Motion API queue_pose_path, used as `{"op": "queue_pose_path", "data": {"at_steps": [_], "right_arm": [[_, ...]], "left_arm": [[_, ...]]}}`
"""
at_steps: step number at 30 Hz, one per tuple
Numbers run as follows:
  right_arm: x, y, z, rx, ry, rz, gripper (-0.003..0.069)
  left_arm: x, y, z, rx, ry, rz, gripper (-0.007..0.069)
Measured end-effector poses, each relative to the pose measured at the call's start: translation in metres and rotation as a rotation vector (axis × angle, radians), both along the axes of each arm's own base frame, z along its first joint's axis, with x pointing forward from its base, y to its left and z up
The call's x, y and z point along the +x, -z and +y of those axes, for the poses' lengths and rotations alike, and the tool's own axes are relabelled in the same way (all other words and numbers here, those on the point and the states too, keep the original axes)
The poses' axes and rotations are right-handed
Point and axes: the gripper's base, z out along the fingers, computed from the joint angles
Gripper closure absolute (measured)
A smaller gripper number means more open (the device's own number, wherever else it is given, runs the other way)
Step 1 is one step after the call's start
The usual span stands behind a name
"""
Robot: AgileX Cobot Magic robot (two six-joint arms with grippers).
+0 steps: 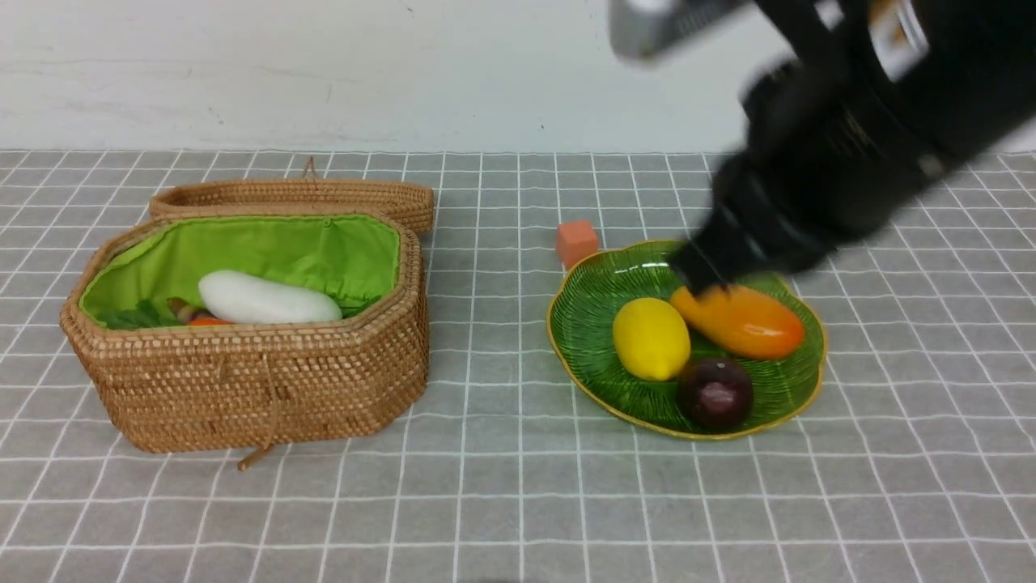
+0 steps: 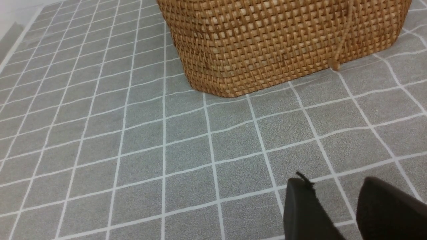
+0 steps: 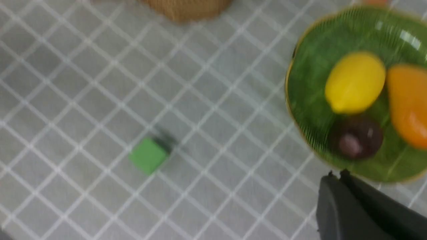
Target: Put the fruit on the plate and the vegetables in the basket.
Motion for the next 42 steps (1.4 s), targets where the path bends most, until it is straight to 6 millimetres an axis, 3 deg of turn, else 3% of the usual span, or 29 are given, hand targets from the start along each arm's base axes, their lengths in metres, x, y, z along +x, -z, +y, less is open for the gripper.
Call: {"op": "queue_pose_path", "data": {"at_steps": [6,13,17,18,21,22,24,26,28,31,33,34,35,38,40,42], "right_arm": [[-0.008,0.016,-0.002,-0.007,-0.003,0.069,0.0669],[-0.007,0.018,-0.003,-0.022,-0.006,0.06,0.0665],[-0.007,0.016,-0.016,-0.06,0.039,-0.009,0.0662],[-0.009,0.012,-0.034,-0.022,0.119,-0.071,0.0662],[-0.015,0.009,-0.06,0.057,0.231,-0.131,0.066],[-0.023,0.006,-0.079,0.125,0.299,-0.186,0.0659],[-0.044,0.016,-0.116,0.205,0.41,-0.287,0.0656],[-0.056,0.024,-0.13,0.233,0.449,-0.337,0.0655],[-0.089,0.051,-0.16,0.276,0.535,-0.492,0.0653],[-0.117,0.083,-0.177,0.29,0.578,-0.633,0.0652],[-0.137,0.127,-0.186,0.282,0.603,-0.781,0.0649],[-0.143,0.145,-0.189,0.276,0.612,-0.827,0.0648],[-0.144,0.143,-0.189,0.281,0.613,-0.849,0.0648],[-0.154,0.201,-0.193,0.264,0.674,-0.888,0.0644],[-0.158,0.223,-0.195,0.282,0.73,-0.863,0.0642],[-0.158,0.23,-0.196,0.274,0.753,-0.833,0.0641]], "left_arm": [[0.0,0.0,0.0,0.0,0.0,0.0,0.0386],[0.0,0.0,0.0,0.0,0.0,0.0,0.0386],[0.0,0.0,0.0,0.0,0.0,0.0,0.0386],[0.0,0.0,0.0,0.0,0.0,0.0,0.0386],[0.0,0.0,0.0,0.0,0.0,0.0,0.0386],[0.0,0.0,0.0,0.0,0.0,0.0,0.0386],[0.0,0.0,0.0,0.0,0.0,0.0,0.0386],[0.0,0.0,0.0,0.0,0.0,0.0,0.0386],[0.0,0.0,0.0,0.0,0.0,0.0,0.0386],[0.0,0.0,0.0,0.0,0.0,0.0,0.0386],[0.0,0.0,0.0,0.0,0.0,0.0,0.0386],[0.0,0.0,0.0,0.0,0.0,0.0,0.0386],[0.0,0.0,0.0,0.0,0.0,0.0,0.0386],[0.0,0.0,0.0,0.0,0.0,0.0,0.0386],[0.0,0.0,0.0,0.0,0.0,0.0,0.0386],[0.0,0.0,0.0,0.0,0.0,0.0,0.0386]]}}
